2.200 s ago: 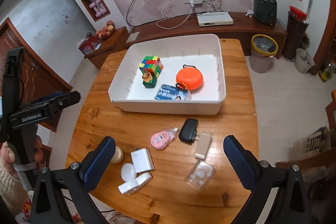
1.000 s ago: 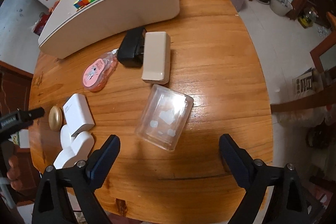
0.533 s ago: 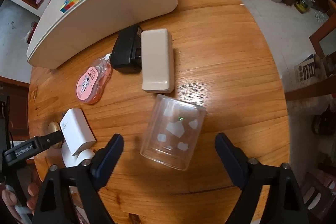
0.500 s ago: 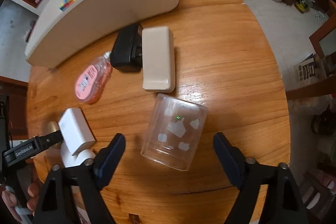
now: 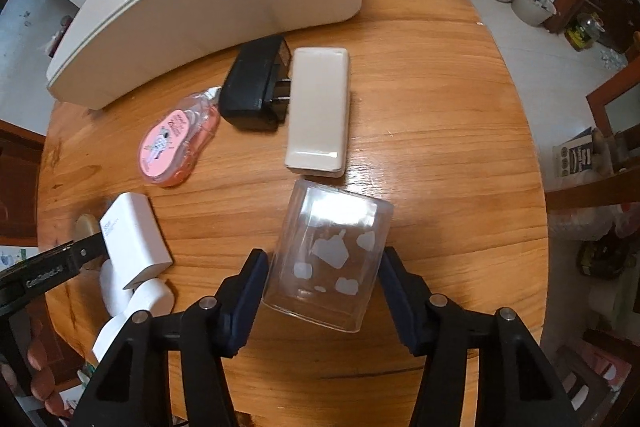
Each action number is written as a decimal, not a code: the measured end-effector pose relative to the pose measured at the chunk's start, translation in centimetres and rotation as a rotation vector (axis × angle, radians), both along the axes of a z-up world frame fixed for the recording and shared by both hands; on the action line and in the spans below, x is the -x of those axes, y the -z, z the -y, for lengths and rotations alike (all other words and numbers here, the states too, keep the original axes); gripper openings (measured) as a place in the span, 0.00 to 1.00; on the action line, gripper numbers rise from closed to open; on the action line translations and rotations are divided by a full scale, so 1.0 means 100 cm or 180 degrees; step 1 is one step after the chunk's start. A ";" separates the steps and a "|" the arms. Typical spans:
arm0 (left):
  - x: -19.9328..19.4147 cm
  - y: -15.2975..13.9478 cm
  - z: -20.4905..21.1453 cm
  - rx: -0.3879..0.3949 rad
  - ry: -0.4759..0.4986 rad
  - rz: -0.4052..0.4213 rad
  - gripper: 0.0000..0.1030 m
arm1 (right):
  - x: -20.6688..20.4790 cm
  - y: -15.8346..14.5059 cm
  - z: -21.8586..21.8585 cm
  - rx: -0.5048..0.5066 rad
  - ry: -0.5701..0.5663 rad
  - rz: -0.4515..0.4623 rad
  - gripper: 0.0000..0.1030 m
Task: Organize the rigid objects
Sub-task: 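Grasp the gold round tin with the left tool while the right tool grasps the clear cup, then carry the gold tin and clear cup into the bin and open both tools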
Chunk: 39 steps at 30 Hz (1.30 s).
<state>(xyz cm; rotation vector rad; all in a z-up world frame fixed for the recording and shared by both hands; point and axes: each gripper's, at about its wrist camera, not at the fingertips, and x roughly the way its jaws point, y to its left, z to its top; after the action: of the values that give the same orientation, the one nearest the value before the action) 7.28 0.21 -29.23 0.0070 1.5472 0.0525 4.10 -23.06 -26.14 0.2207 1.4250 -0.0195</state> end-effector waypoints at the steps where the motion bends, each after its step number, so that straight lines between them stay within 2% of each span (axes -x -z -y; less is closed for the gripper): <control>1: 0.000 -0.001 0.000 0.0003 0.0006 0.0004 0.57 | 0.001 -0.001 0.000 -0.0014 -0.0010 0.0018 0.55; 5: 0.003 -0.025 0.000 0.0032 0.0081 0.0180 0.57 | 0.003 -0.019 -0.005 -0.0197 -0.0099 0.0196 0.53; 11: -0.002 -0.094 0.014 0.0125 0.0291 0.0644 0.57 | 0.001 -0.073 -0.012 -0.0488 -0.0214 0.0664 0.53; 12: -0.007 -0.108 0.016 0.0161 0.0325 0.0731 0.57 | -0.001 -0.086 -0.013 -0.0512 -0.0231 0.0762 0.53; 13: -0.029 -0.124 0.019 0.0194 0.0355 0.0803 0.57 | 0.002 -0.090 -0.015 -0.0511 -0.0244 0.0814 0.53; 18: -0.055 -0.181 0.024 0.0298 0.0516 0.1181 0.57 | -0.014 -0.142 -0.011 -0.0483 -0.0377 0.1182 0.53; 25: -0.108 -0.240 0.032 0.0268 0.0747 0.1595 0.57 | -0.057 -0.218 -0.020 -0.0346 -0.0495 0.1710 0.53; 27: -0.128 -0.244 0.034 0.0283 0.0757 0.1644 0.57 | -0.078 -0.237 -0.020 -0.0271 -0.0476 0.1848 0.53; 32: -0.171 -0.244 0.046 0.0402 0.0770 0.1664 0.57 | -0.120 -0.248 -0.015 -0.0080 -0.0360 0.2024 0.53; 34: -0.190 -0.234 0.054 0.0394 0.0783 0.1625 0.57 | -0.137 -0.241 -0.014 0.0001 -0.0307 0.2011 0.53; 37: -0.213 -0.213 0.067 0.0397 0.0816 0.1500 0.57 | -0.160 -0.217 -0.009 0.0053 -0.0211 0.1845 0.53; 39: -0.229 -0.190 0.075 0.0399 0.0860 0.1357 0.57 | -0.175 -0.189 -0.008 0.0088 -0.0143 0.1656 0.53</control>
<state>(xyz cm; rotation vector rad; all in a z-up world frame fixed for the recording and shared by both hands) 30.18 -7.30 -10.27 0.0994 1.1101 -0.2435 21.63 -22.26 -7.21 0.1558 0.9105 0.0521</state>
